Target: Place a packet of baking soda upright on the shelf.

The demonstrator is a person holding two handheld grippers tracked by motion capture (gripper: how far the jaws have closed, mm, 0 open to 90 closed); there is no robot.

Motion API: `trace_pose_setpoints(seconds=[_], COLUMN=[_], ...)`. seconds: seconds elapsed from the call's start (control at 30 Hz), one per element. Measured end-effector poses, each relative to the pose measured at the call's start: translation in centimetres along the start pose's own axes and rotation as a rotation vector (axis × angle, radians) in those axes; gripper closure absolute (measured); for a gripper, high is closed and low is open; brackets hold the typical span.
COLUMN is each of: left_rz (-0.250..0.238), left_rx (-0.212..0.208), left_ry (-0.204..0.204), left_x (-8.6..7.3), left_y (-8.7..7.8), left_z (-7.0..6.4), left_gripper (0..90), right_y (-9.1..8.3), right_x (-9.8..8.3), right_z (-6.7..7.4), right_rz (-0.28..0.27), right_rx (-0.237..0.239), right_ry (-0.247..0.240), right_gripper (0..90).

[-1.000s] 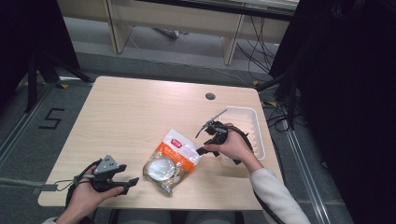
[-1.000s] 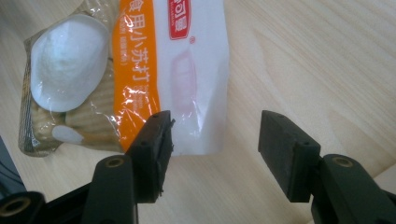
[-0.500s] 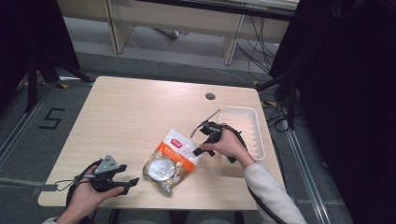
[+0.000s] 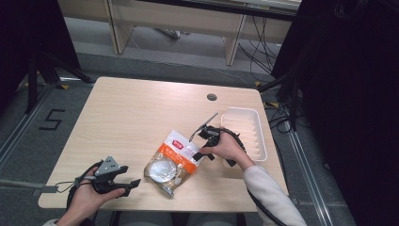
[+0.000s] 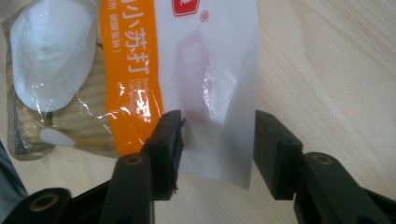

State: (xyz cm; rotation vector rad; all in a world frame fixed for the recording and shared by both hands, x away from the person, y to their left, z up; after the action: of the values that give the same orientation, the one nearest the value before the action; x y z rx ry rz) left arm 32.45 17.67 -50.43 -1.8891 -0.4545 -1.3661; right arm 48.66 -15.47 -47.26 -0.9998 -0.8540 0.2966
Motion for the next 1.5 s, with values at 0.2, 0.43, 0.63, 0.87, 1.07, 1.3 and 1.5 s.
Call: trace_pose_setpoints(seconds=[0.2, 0.43, 0.63, 0.87, 1.07, 1.3, 1.5], left_rz=[0.006, 0.005, 0.005, 0.001, 0.000, 0.003, 0.007], left_rx=[-0.002, -0.002, 0.000, 0.001, 0.002, 0.004, 0.005], left_ry=[0.001, -0.002, 0.003, 0.002, 0.003, 0.007, 0.012], left_x=[0.0, 0.0, 0.1, 0.1, 0.1, 0.1, 0.1], left_y=[0.0, 0.0, 0.0, 0.0, 0.0, 0.0, -0.1], left_z=[0.0, 0.0, 0.0, 0.0, 0.0, 0.0, 0.0], left_gripper=[27.5, 27.6, 27.4, 27.4, 27.4, 27.7, 27.7], right_y=[0.1, 0.2, 0.3, 0.2, 0.2, -0.3, -2.0], right_x=[0.0, 0.1, 0.1, 0.3, 0.4, 0.9, 1.8], right_z=[0.2, 0.6, 0.9, 1.1, 1.1, 1.5, 2.2], right_rz=[0.017, 0.014, 0.037, 0.046, 0.045, 0.034, 0.030], right_rx=[0.016, 0.049, 0.059, 0.062, 0.061, 0.092, 0.142], right_ry=[-0.009, 0.002, -0.032, -0.053, -0.056, -0.112, -0.109], right_gripper=[67.0, 79.0, 88.2, 90.0, 90.0, 90.0, 90.0])
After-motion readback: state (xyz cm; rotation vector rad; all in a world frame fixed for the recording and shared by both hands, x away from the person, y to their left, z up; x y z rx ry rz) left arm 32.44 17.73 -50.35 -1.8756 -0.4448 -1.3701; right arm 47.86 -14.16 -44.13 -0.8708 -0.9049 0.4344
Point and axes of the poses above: each handheld gripper's, and its own axes: y roughly forward along the jaws, x roughly out of its top, z roughly to its left, the point moved 1 cm from there along y, roughly forward along the jaws, and after that the axes turned 14 degrees about -z, right-handed, at the moved point
